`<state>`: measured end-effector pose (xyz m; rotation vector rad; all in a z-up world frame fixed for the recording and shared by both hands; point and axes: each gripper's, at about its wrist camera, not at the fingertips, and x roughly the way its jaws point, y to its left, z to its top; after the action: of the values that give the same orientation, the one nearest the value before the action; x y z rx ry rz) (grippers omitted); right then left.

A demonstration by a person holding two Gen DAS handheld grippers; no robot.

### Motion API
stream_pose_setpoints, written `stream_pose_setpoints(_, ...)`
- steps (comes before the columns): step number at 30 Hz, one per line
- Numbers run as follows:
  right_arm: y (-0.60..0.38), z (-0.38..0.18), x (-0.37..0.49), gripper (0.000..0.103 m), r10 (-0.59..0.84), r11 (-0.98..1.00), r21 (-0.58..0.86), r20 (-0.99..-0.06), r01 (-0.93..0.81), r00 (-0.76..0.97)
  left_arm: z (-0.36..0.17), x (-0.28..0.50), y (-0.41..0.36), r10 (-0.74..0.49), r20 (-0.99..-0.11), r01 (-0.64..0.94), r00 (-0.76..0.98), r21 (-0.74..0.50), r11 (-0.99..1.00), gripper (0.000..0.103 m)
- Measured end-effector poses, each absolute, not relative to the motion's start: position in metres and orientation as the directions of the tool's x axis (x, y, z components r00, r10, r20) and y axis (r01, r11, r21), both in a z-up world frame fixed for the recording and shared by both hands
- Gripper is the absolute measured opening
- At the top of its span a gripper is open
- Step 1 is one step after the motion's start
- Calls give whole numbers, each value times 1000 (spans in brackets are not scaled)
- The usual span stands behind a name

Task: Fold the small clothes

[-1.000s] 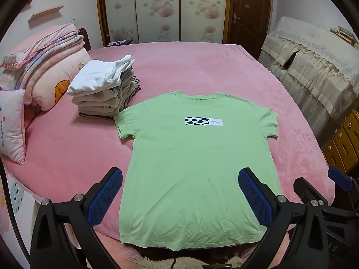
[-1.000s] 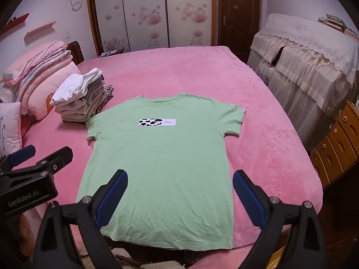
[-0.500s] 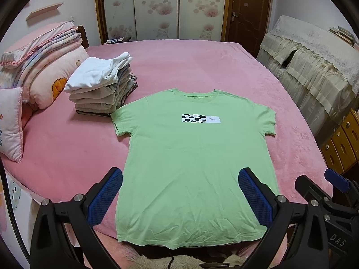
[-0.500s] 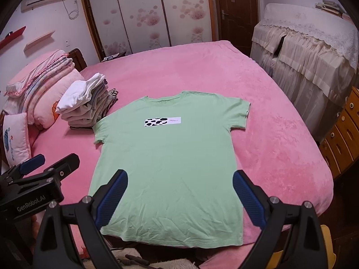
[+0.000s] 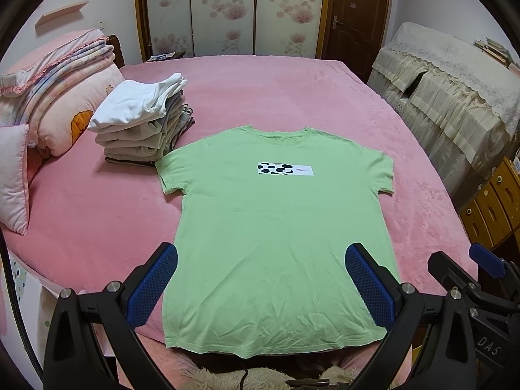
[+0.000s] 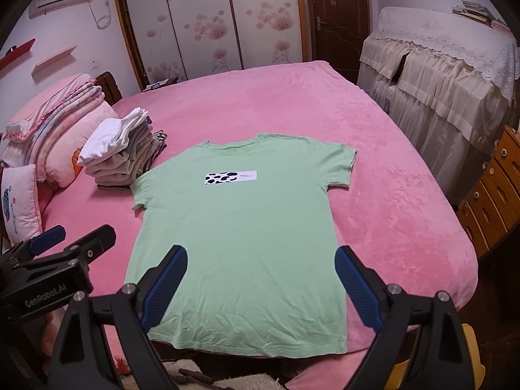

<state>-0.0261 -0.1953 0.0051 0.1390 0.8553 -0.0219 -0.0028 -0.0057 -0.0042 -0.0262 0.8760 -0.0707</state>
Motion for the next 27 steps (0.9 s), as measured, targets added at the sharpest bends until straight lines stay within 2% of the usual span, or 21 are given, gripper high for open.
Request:
stream_pose_setpoints(9, -191, 5, -33, 92, 17, 991, 98, -749, 86, 662, -2, -8, -4, -81, -759, 61, 646, -54, 997, 103)
stream_pose_setpoints(14, -189, 8, -36, 85, 14, 992, 93, -741, 81, 672, -1, -11, -4, -89, -756, 71, 649, -55, 996, 103)
stream_pose_setpoints(27, -187, 13, -45, 85, 19, 994, 90, -716, 65, 698, 2, -17, -5, -84, -751, 71, 655, -50, 996, 102)
